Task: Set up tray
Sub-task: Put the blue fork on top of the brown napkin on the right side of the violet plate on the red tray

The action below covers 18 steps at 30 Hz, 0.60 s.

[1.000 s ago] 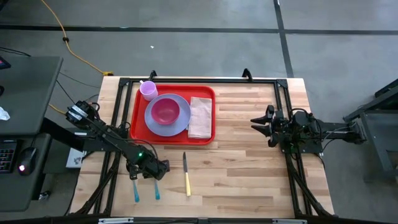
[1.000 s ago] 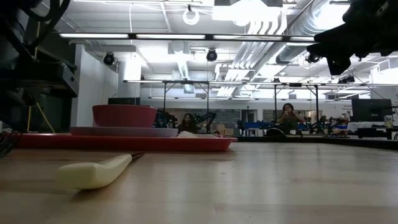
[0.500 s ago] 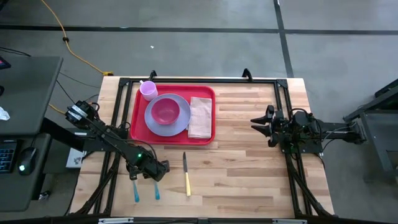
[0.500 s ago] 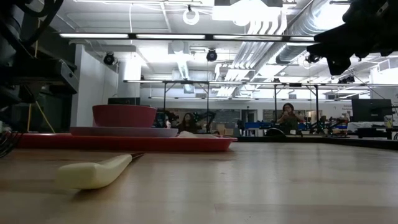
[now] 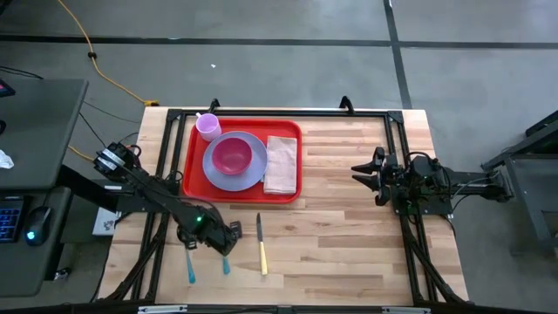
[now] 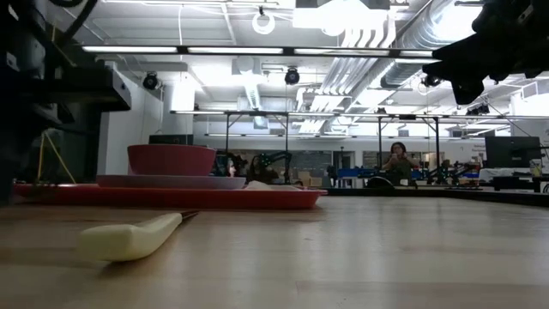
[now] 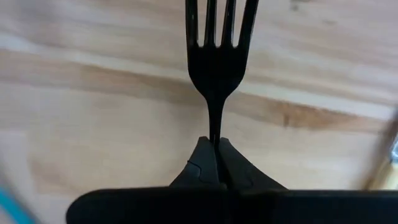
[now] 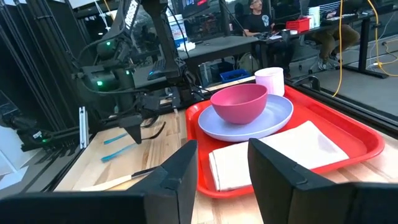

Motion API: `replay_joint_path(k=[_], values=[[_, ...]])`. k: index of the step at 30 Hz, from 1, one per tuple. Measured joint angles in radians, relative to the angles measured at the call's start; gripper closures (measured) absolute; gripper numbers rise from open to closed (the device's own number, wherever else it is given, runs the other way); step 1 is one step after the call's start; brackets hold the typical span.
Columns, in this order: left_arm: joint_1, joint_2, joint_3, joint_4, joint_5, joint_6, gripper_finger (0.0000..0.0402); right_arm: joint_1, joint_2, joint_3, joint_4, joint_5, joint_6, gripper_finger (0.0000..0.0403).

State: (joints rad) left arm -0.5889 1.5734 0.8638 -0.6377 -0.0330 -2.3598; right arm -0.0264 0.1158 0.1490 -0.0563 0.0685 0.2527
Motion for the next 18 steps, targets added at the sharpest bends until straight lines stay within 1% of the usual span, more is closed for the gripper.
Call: replay_joint_path(k=[6, 10, 16, 18], values=[[0.000, -0.002, 0.048, -0.024, 0.001, 0.023, 0.0391, 0.000, 0.000, 0.000, 0.000, 0.000, 0.001, 0.0284], [0.000, -0.002, 0.084, -0.035, -0.019, 0.025, 0.0391, 0.000, 0.000, 0.000, 0.000, 0.000, 0.004, 0.0284], [0.007, -0.003, 0.175, -0.117, -0.079, 0.047, 0.0391, 0.000, 0.000, 0.000, 0.000, -0.001, 0.007, 0.0284], [0.015, -0.003, 0.213, -0.161, -0.083, 0.064, 0.0391, 0.000, 0.000, 0.000, 0.000, -0.001, 0.007, 0.0284]])
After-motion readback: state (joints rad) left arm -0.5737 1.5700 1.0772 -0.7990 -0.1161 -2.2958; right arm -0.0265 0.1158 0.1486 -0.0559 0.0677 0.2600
